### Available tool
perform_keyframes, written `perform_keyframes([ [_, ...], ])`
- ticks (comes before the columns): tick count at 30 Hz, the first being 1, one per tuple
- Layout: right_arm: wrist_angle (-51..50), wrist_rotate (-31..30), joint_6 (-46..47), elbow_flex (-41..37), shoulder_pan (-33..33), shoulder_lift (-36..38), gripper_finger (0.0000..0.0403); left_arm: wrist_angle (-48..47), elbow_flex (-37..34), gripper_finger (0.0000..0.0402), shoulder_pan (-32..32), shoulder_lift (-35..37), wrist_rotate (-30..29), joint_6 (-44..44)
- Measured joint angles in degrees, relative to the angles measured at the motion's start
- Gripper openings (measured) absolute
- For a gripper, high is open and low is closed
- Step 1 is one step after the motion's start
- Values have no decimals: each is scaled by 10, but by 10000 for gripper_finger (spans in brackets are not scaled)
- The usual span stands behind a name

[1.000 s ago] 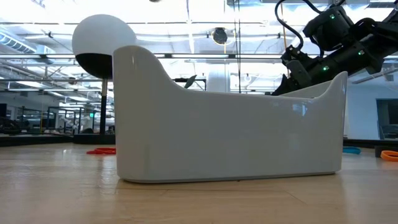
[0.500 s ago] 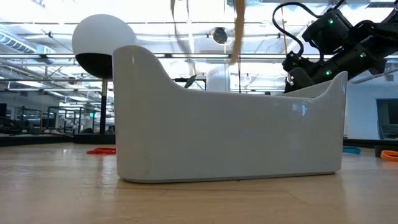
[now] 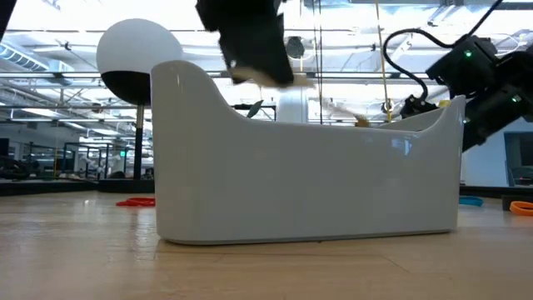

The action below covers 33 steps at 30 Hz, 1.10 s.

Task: Pick and place rubber bands into bin
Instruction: Put the brown rubber band into the gray bin, then put the bottom red rubber band into the gray bin

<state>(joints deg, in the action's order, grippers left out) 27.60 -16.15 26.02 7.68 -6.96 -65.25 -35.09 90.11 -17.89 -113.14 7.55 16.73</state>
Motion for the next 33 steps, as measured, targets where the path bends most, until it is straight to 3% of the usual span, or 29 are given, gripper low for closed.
perform_keyframes([
  [12, 81, 0, 2, -13, 0, 0, 114, -16, 0, 5, 18, -26, 0, 3],
  [22, 80, 0, 2, -13, 0, 0, 114, -11, 0, 42, 21, -26, 0, 6],
  [33, 80, 0, 3, -13, 0, 0, 114, -48, 0, 46, 24, -10, 2, 9],
])
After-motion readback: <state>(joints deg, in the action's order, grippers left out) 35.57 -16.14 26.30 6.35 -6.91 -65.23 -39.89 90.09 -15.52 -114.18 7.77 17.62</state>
